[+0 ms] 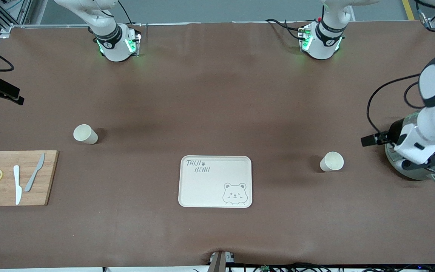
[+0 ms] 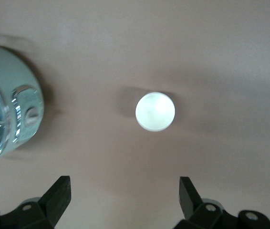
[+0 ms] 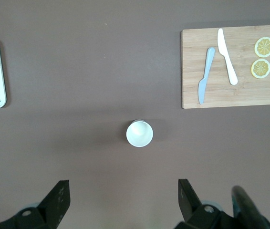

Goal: Place white IKEA cup upright on tray with both arms
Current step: 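Reach the left gripper to the white paper cup beside the pot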

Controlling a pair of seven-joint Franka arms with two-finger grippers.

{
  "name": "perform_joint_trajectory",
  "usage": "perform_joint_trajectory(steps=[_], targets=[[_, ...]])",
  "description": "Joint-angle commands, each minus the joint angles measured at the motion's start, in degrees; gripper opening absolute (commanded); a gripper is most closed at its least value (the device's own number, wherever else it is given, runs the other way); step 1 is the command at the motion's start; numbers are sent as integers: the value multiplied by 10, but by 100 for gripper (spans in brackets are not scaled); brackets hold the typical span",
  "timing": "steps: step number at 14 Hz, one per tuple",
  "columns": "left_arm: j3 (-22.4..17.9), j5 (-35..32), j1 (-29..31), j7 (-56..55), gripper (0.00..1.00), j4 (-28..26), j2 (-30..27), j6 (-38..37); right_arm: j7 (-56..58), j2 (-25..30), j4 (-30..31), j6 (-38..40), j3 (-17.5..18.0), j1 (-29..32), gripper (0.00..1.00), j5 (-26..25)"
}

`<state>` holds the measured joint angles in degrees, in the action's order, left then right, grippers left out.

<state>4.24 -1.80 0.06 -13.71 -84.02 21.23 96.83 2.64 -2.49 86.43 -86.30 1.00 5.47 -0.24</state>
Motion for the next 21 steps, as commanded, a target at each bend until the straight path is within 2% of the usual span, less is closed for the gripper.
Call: perform_joint_trajectory(steps=[1,3,8,9,10,13,14,16,17,19,20,21], targets=[[4,-7,-7,-25,100,10,44,48,-2,-14,-9,-10,3,2,100,5],[5,-5,-11,-26,100,-8,58,78,-1,-23,-9,-27,4,-3,100,4],[6,-3,-7,-29,99,-132,58,212,-3,-44,-8,-43,4,-16,100,6],[5,-3,-6,-29,89,-156,56,239,-3,-57,-7,-43,4,-17,100,6],[5,-4,-6,-29,83,-180,54,265,-3,-80,-8,-43,4,-20,100,4],[5,-4,-1,-28,81,-221,55,321,-7,-97,-8,-44,1,-19,100,5],[5,-6,0,-28,77,-227,57,332,-7,-102,-8,-41,1,-12,100,5],[5,-7,0,-27,64,-231,59,340,-9,-118,-5,-33,1,-8,100,4],[5,-7,0,-27,51,-231,59,340,-8,-127,-5,-34,1,-2,100,4],[5,-7,-1,-30,11,-231,64,340,-7,-139,-6,-38,0,10,100,-5],[5,-7,-2,-30,0,-229,68,340,-8,-148,-6,-38,0,19,100,-6],[5,-7,-2,-30,0,-229,69,340,-9,-160,-6,-40,0,30,100,1]])
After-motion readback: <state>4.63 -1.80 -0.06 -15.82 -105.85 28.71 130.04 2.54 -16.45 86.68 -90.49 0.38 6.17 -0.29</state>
